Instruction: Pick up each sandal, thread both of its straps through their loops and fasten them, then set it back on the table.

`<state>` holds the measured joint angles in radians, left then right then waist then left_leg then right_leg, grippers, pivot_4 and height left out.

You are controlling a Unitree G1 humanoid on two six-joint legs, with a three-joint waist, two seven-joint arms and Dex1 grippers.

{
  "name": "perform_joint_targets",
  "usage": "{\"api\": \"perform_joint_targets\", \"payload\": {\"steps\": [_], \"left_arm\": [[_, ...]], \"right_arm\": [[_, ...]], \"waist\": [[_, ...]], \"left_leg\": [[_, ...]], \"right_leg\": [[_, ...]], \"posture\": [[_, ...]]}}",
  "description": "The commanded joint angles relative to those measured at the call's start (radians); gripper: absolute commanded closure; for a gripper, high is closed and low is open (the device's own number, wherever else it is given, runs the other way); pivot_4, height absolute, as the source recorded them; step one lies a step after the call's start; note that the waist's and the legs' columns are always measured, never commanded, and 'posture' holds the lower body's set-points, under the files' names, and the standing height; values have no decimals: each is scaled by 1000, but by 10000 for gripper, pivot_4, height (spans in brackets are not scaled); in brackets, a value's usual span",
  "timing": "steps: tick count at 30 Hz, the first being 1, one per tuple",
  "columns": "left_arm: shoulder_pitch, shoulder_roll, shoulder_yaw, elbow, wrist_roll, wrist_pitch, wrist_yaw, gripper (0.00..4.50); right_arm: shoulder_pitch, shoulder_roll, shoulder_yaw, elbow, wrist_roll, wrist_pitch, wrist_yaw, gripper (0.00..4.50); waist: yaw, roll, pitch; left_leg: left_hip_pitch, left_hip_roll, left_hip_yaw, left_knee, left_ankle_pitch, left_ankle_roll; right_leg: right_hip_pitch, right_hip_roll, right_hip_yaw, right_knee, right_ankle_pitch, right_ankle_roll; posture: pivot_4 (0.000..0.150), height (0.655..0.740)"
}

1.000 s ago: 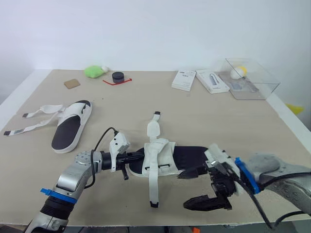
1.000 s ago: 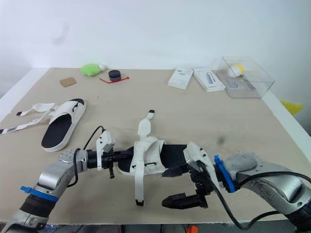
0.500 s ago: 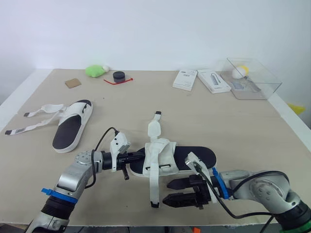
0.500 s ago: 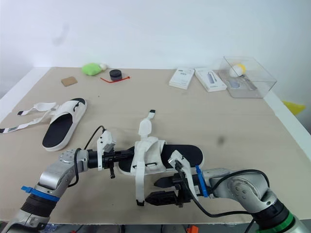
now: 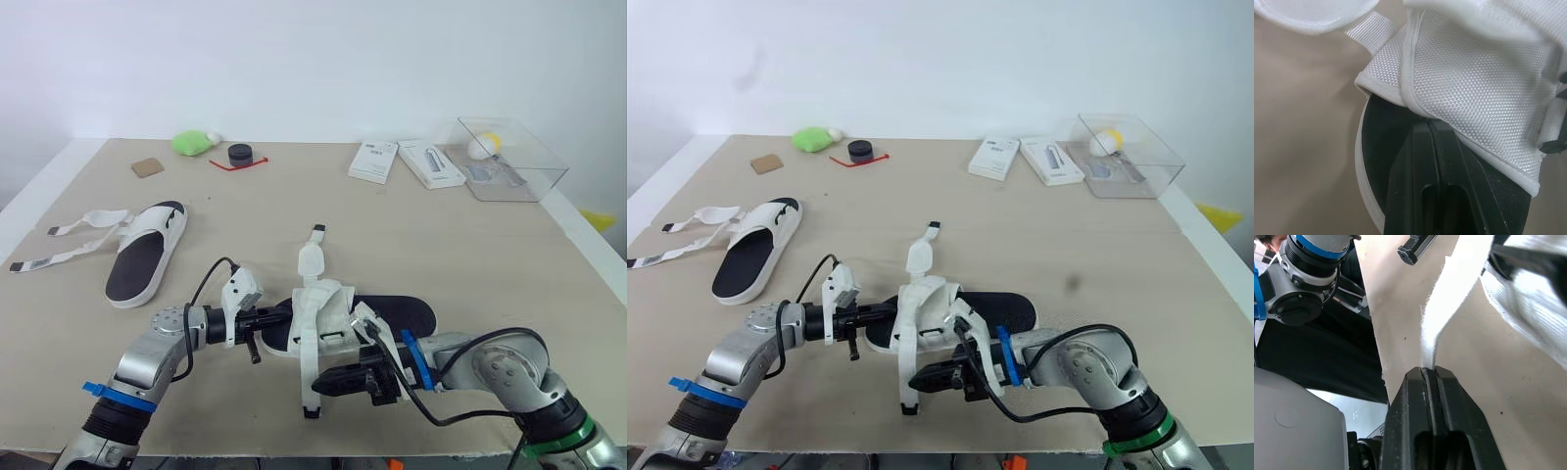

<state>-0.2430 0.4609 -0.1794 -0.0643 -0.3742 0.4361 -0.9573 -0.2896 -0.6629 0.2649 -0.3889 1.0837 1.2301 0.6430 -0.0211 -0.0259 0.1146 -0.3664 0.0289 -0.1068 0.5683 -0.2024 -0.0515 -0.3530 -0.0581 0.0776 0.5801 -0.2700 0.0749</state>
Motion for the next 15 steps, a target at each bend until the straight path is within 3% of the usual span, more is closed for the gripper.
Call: {"api": "perform_joint_targets", "payload": {"steps": [1,6,9,15], "left_arm": [[20,6,-6,24,21,22,20,45000],[23,5,-5,25,20,21,23,45000],[25,4,-5,32,21,17,22,45000],[25,-5,-10,47,28,6,19,45000]], "right_arm": [[-34,2,-53,-20,33,46,-4,44378],[-141,-41,-152,3,187,201,-4,44378],[-336,-82,-179,186,326,359,-52,44378],[-607,-114,-70,533,488,384,-220,44378]], "waist": [[0,0,0],[0,2,1],[-2,2,2],[-1,2,1]], "left_leg": [[0,0,0,0,0,0],[-1,0,0,0,0,0],[0,0,0,0,0,1],[-2,0,0,-1,0,7]], "right_leg": [[0,0,0,0,0,0],[-1,0,0,0,0,0],[-2,0,0,0,0,0],[-5,0,0,-1,1,-2]], "posture": [[1500,7400],[1500,7400],[1500,7400],[1500,7400]]}}
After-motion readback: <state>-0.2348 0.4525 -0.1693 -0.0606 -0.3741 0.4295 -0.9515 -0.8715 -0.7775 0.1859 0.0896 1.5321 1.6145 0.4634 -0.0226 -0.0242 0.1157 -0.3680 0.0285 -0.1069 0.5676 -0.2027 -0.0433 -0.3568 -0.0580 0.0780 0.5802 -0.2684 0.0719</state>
